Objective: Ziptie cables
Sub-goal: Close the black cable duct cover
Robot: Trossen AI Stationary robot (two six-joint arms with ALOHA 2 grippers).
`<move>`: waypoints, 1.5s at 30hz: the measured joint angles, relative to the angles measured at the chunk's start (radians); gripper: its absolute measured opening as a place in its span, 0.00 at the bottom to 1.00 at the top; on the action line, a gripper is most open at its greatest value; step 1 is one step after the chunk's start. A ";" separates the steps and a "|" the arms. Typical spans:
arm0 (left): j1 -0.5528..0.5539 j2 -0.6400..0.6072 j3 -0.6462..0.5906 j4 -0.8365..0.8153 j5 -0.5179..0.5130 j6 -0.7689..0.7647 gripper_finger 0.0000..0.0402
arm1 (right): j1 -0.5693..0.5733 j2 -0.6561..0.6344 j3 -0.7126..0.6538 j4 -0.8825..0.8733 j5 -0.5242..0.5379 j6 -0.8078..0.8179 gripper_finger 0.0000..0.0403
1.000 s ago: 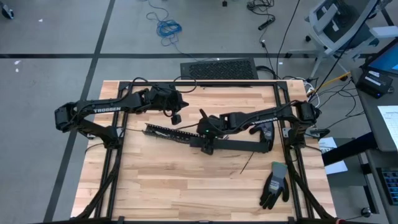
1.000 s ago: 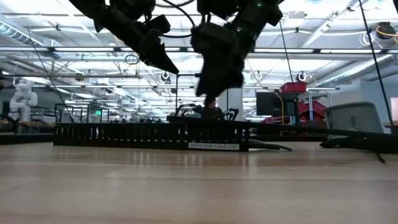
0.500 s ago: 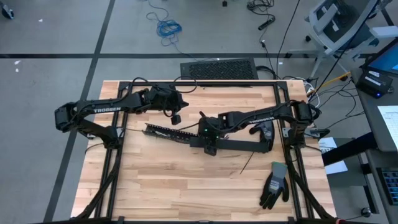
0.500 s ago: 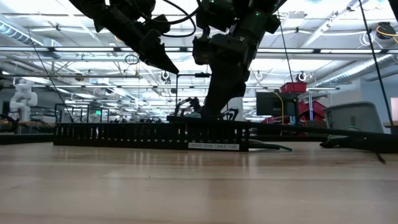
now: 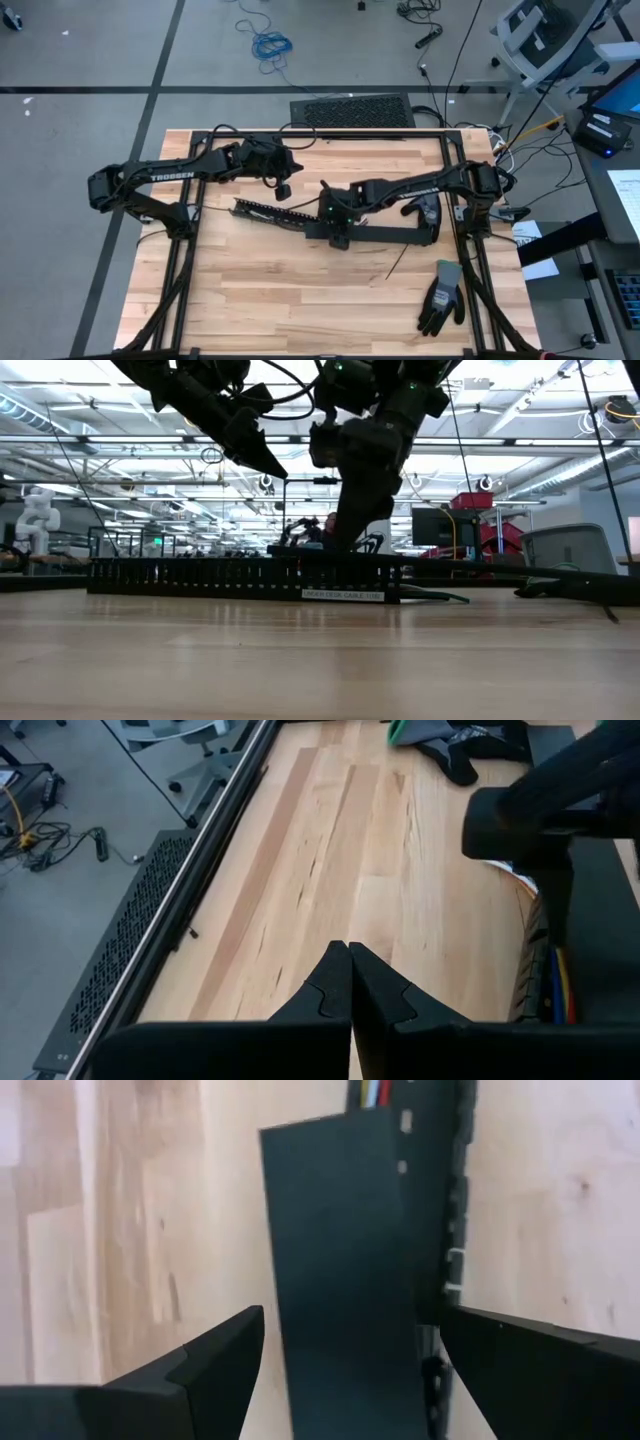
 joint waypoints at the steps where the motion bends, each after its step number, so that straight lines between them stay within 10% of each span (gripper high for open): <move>1: 0.000 0.000 0.000 0.000 0.000 0.000 0.00 | -0.001 0.000 0.000 -0.002 0.001 -0.005 0.73; 45: -0.053 0.000 0.000 -0.011 -0.104 -0.024 0.00 | 0.052 0.047 0.000 -0.081 0.155 -0.109 0.71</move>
